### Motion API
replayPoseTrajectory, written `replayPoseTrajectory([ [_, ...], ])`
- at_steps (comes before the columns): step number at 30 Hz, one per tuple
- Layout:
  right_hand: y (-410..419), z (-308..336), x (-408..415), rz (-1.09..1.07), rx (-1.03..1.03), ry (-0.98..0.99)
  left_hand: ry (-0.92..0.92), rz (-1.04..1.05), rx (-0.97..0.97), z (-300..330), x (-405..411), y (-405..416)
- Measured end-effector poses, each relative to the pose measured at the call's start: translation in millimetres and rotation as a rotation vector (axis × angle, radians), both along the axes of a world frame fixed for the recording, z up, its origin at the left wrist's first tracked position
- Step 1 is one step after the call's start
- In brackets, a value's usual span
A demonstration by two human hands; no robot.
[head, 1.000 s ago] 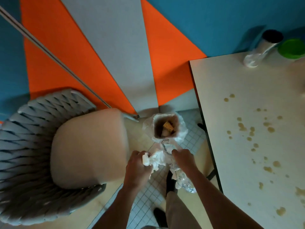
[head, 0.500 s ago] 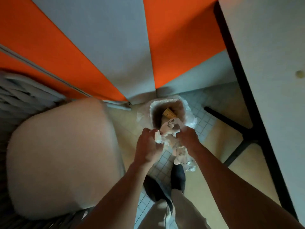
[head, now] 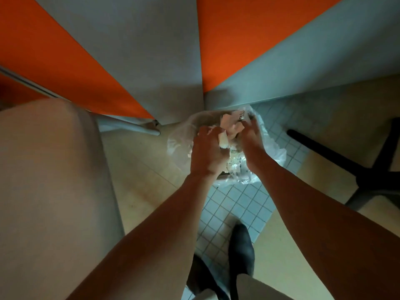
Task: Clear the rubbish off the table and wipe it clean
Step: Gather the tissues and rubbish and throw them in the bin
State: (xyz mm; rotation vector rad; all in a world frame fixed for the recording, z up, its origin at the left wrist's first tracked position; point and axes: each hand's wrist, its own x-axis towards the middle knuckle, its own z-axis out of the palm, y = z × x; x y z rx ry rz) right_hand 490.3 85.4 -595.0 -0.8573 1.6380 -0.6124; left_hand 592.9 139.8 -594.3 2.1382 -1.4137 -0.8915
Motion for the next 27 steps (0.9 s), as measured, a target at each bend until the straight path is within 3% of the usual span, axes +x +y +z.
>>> replayPoseTrajectory([
  [7,-8,-63,-10,0.029,0.340,-0.103,-0.104,-0.119,0.237,-71,-16,-13],
  [13,-22,-78,-7,0.218,0.435,0.097,0.034,-0.248,0.556,-86,-7,-19],
  [18,-11,-23,-2,0.444,0.198,0.286,0.086,-0.219,0.473,-54,2,-15],
  [27,51,98,-18,0.553,0.171,0.411,0.071,-0.185,0.439,82,13,35],
])
